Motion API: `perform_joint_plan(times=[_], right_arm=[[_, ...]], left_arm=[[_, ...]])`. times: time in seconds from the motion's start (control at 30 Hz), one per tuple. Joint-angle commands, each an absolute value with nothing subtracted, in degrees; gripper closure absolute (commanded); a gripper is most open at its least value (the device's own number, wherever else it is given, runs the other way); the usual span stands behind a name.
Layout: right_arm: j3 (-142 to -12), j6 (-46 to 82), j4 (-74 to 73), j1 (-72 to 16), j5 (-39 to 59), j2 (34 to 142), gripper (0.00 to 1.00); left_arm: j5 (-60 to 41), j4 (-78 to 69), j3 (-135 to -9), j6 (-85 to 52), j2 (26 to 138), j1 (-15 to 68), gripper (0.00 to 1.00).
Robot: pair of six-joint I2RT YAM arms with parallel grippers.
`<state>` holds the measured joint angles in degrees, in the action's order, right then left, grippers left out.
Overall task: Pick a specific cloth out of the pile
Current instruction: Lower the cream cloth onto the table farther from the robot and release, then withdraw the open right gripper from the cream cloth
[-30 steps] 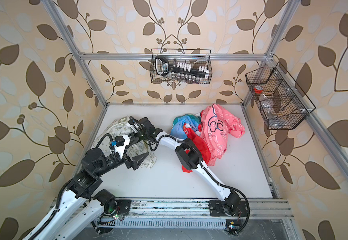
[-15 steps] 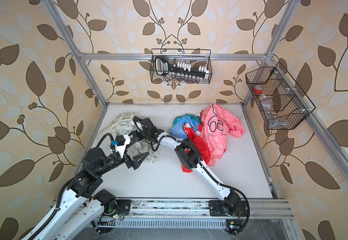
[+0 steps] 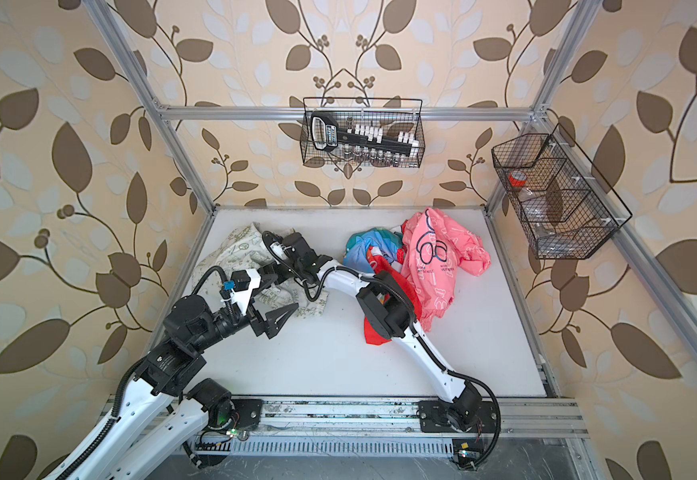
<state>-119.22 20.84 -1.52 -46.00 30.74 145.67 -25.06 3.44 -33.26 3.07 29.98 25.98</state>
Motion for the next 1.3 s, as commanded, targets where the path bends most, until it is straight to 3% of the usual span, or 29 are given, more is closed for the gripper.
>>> perform_joint_plan(times=[0.0, 0.23, 0.57, 0.9, 1.0, 1.1, 1.27], right_arm=[[-116.18, 17.03, 2.17, -46.23, 27.65, 139.77, 0.0], [-105.42, 12.1, 8.39, -45.91, 21.49, 128.56, 0.0], [-78.12, 9.5, 8.26, -39.21, 12.16, 102.81, 0.0], [-54.81, 8.2, 4.21, -23.19, 8.23, 69.96, 0.0], [-51.48, 7.39, 4.78, -19.56, 5.48, 63.43, 0.0], [-48.72, 7.93, 5.27, -15.25, 6.93, 59.81, 0.0], [-46.08, 7.28, 5.1, -10.66, 9.01, 58.83, 0.0]], left_arm=[[-25.16, 2.57, -34.91, 4.27, 29.46, 26.81, 0.01], [-24.46, 3.51, -35.23, 4.46, 28.86, 27.23, 0.01], [-17.41, 6.06, -35.74, 5.15, 28.08, 29.75, 0.01], [1.68, 16.59, -44.19, 2.92, 45.83, 30.3, 0.01], [1.5, 14.28, -43.26, 1.39, 49.05, 26.67, 0.01], [-5.54, 8.38, -41.37, -2.69, 52.52, 18.54, 0.01], [-10.12, 0.44, -38.27, -5.82, 60.65, 9.87, 0.01]])
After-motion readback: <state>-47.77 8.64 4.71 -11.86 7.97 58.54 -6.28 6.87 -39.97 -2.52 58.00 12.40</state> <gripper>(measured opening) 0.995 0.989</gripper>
